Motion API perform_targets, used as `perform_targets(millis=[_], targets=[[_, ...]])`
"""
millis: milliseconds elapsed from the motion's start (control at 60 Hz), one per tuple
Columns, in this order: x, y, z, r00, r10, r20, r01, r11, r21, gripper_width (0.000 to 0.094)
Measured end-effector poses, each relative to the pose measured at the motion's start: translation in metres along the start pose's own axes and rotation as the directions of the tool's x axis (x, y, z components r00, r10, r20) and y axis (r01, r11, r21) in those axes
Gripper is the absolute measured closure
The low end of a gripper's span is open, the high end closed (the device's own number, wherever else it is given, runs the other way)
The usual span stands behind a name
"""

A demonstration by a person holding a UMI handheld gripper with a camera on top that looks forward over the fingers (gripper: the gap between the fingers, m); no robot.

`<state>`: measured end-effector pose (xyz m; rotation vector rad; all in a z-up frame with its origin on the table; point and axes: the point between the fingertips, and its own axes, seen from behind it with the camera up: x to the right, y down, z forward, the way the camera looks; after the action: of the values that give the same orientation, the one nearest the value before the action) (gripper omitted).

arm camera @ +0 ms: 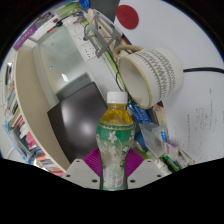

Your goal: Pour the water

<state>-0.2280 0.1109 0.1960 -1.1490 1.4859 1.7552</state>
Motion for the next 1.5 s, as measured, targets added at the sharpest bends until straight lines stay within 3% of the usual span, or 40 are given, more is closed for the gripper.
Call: perform_targets(millis=[267, 417, 500, 567, 700, 833, 950, 1050, 1217, 1467, 1500], targets=[[-0.004, -0.013, 0.003, 0.989, 0.15, 0.021, -0.15, 0.989, -0.005, 0.0672], [-0.016, 0.005, 0.002, 0.999, 0.037, -0.023, -0.038, 0.997, -0.06, 0.0671], [-0.03, 0.014, 0.002, 0.973, -0.221, -0.073, 0.212, 0.971, -0.108, 0.0671], [-0.04, 0.011, -0.005, 0.859, -0.507, -0.074, 0.497, 0.859, -0.126, 0.0671], [-0.086, -0.032, -0.011, 0.36, -0.921, -0.15, 0.919, 0.377, -0.112, 0.067], [-0.118, -0.084, -0.023, -0.061, -0.976, -0.21, 0.988, -0.03, -0.149, 0.067], [-0.131, -0.136, -0.033, -0.303, -0.917, -0.26, 0.949, -0.263, -0.175, 0.067], [-0.121, -0.182, -0.041, -0.415, -0.864, -0.286, 0.907, -0.366, -0.209, 0.0672], [-0.085, -0.244, -0.044, -0.462, -0.839, -0.286, 0.88, -0.394, -0.267, 0.067], [-0.039, -0.289, -0.041, -0.438, -0.858, -0.27, 0.886, -0.362, -0.289, 0.0666], [-0.042, -0.287, -0.042, -0.441, -0.858, -0.265, 0.889, -0.377, -0.26, 0.0655]])
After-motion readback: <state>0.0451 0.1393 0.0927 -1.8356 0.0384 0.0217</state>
